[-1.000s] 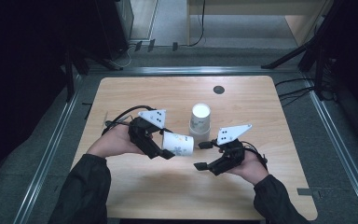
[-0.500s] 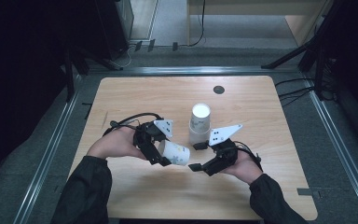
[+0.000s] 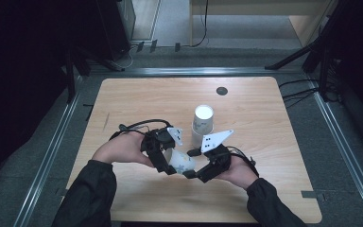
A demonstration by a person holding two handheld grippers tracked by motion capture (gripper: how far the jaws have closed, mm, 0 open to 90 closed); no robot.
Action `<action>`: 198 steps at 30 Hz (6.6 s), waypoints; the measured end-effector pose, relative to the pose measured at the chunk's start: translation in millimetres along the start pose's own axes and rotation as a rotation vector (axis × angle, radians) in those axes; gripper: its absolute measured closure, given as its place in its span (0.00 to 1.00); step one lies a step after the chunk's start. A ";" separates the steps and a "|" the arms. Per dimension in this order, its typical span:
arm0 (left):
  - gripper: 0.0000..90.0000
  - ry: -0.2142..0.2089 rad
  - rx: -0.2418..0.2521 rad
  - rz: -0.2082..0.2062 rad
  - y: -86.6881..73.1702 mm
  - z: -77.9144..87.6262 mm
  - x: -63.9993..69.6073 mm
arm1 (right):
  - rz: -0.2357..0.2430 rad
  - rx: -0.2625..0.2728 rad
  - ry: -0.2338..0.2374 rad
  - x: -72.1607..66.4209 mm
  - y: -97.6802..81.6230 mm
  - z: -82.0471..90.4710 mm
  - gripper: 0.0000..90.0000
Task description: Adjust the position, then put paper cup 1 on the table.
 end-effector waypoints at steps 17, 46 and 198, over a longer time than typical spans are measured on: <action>0.31 -0.023 0.010 -0.032 5.7 -5.0 5.1 | 0.023 -0.042 0.036 -5.9 2.1 -11.8 0.35; 0.11 0.007 0.323 0.043 -25.7 13.1 -8.8 | 0.038 0.050 -0.034 -0.2 6.8 22.5 0.38; 0.27 0.344 0.396 0.546 -128.0 41.0 -101.9 | -0.105 -0.079 -0.299 12.7 -37.7 41.5 0.24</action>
Point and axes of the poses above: each handheld gripper's, and its own axes: z roughly backward along the jaws, y roughly out of its top, x roughly to its right, the point moved 2 cm from there along -z, roughly forward along the jaws, and after that the axes turned 3 degrees about z, right-handed, at the moved point
